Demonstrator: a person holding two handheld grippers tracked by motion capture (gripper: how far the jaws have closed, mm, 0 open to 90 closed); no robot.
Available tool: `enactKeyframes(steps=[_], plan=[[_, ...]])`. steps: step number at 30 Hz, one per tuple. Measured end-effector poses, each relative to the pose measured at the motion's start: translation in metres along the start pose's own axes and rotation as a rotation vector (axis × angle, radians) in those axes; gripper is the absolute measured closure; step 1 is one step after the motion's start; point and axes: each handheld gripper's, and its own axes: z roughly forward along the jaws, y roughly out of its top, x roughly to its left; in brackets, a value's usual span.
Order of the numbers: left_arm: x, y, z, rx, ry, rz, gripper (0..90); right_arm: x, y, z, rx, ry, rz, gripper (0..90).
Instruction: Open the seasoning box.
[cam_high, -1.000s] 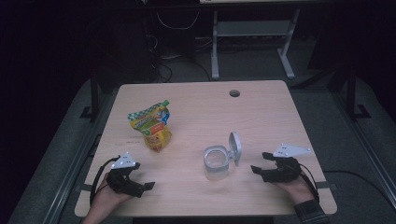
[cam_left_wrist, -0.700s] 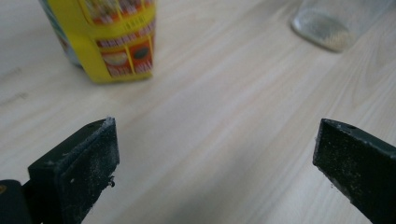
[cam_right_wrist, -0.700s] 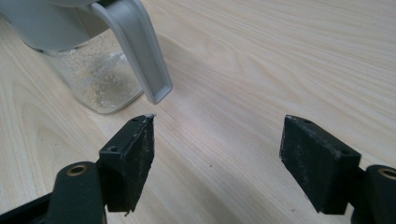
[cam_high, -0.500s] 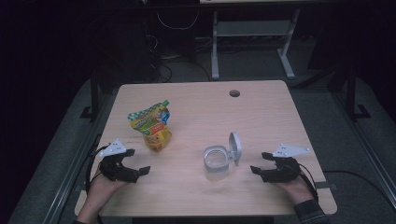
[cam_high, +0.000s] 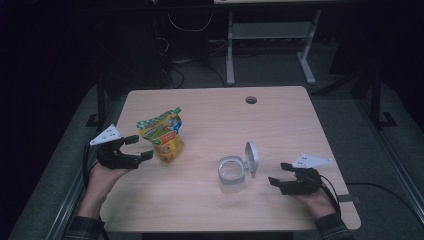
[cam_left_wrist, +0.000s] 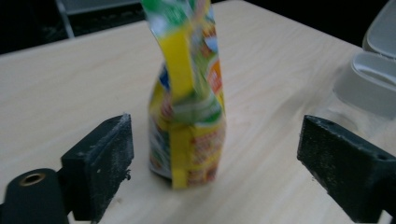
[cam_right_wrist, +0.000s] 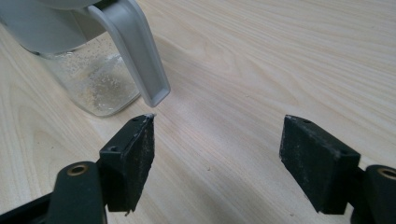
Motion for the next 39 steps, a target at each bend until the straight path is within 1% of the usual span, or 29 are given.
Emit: enactKeyframes(steps=[7, 8, 9, 10, 11, 13, 14, 15, 17, 19, 20, 23, 24, 25, 28, 29, 30, 31, 32, 33, 34, 35, 37, 39], plan=[[0.008, 0.017, 0.004, -0.042, -0.016, 0.021, 14.8, 0.0, 0.0, 0.0, 0.001, -0.005, -0.001, 26.8], [0.011, 0.02, 0.008, -0.05, -0.024, 0.018, 16.0, -0.001, 0.0, 0.0, 0.001, -0.005, 0.001, 26.9], [0.011, 0.02, 0.008, -0.05, -0.024, 0.018, 16.2, -0.001, 0.0, 0.0, 0.0, -0.005, 0.001, 27.0], [0.014, 0.022, 0.012, -0.049, -0.038, 0.024, 18.4, -0.001, 0.0, 0.0, -0.001, -0.005, 0.001, 27.1], [0.015, 0.023, 0.014, -0.05, -0.038, 0.026, 20.8, -0.001, 0.0, 0.0, -0.003, -0.006, -0.002, 27.1], [0.016, 0.024, 0.016, -0.052, -0.038, 0.024, 22.9, -0.001, 0.0, -0.001, -0.003, -0.007, -0.002, 27.3], [0.017, 0.026, 0.021, -0.05, -0.052, 0.028, 24.4, -0.001, 0.0, -0.001, -0.003, -0.008, -0.002, 27.3], [0.017, 0.026, 0.021, -0.05, -0.052, 0.028, 25.1, -0.001, 0.0, -0.001, -0.003, -0.008, -0.002, 27.3], [0.019, 0.024, 0.03, -0.044, -0.063, 0.022, 27.1, -0.001, 0.0, -0.001, -0.003, -0.008, -0.001, 27.4], [0.019, 0.023, 0.033, -0.037, -0.062, 0.024, 29.7, -0.001, 0.0, -0.001, -0.003, -0.008, -0.002, 27.5], [0.02, 0.022, 0.037, -0.026, -0.067, 0.028, 31.9, -0.001, 0.0, -0.001, -0.004, -0.009, -0.003, 27.6], [0.02, 0.022, 0.04, -0.029, -0.078, 0.025, 39.1, -0.001, 0.0, 0.0, -0.001, -0.009, -0.004, 27.9], [0.019, 0.022, 0.04, -0.031, -0.081, 0.026, 39.1, -0.001, 0.0, 0.0, -0.001, -0.009, -0.004, 27.9], [0.019, 0.022, 0.04, -0.031, -0.08, 0.028, 45.1, -0.001, 0.0, 0.0, -0.001, -0.009, -0.005, 28.2], [0.019, 0.022, 0.04, -0.036, -0.091, 0.029, 57.4, -0.001, 0.0, 0.0, 0.0, -0.008, -0.002, 28.4], [0.019, 0.022, 0.039, -0.043, -0.101, 0.028, 61.0, -0.001, 0.0, 0.0, 0.001, -0.008, -0.004, 28.4], [0.019, 0.022, 0.039, -0.043, -0.101, 0.028, 66.3, -0.001, 0.0, 0.0, 0.001, -0.008, -0.004, 28.4], [0.019, 0.022, 0.039, -0.047, -0.108, 0.027, 66.3, -0.001, 0.0, 0.0, 0.002, -0.007, -0.003, 28.6], [0.019, 0.022, 0.039, -0.049, -0.113, 0.027, 75.2, -0.001, 0.0, 0.0, 0.002, -0.008, -0.003, 28.7], [0.02, 0.022, 0.039, -0.049, -0.111, 0.027, 81.4, -0.001, 0.0, 0.0, 0.001, -0.008, -0.003, 28.7], [0.02, 0.022, 0.039, -0.05, -0.116, 0.027, 84.8, -0.001, 0.0, 0.0, 0.0, -0.008, -0.002, 28.7], [0.021, 0.022, 0.039, -0.049, -0.118, 0.028, 84.8, -0.001, 0.0, 0.0, 0.0, -0.008, -0.002, 28.7], [0.022, 0.022, 0.039, -0.048, -0.12, 0.037, 88.5, -0.001, 0.0, -0.001, -0.001, -0.008, -0.001, 28.8], [0.021, 0.023, 0.039, -0.045, -0.12, 0.041, 89.9, -0.001, 0.0, -0.001, -0.001, -0.008, -0.001, 28.8]])
